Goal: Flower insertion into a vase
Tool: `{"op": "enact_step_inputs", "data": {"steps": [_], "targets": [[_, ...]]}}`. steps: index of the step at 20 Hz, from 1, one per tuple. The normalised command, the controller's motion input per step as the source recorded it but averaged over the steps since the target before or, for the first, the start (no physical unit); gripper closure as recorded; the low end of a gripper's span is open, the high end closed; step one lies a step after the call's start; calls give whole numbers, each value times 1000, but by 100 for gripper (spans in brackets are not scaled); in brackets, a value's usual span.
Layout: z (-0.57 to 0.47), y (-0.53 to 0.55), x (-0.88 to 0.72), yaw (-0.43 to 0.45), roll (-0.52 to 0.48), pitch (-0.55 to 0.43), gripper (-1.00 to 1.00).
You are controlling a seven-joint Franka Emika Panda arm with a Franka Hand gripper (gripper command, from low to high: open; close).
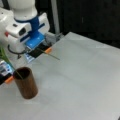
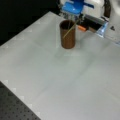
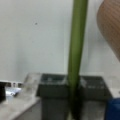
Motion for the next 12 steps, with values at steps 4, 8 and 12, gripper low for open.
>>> {"op": "enact_step_inputs", "data": {"steps": [4, 8, 12], "targets": [[70, -448, -567, 82, -29, -108, 100], [24, -454, -602, 93, 0, -147, 100], [-68, -273, -442, 118, -7, -138, 100]]}}
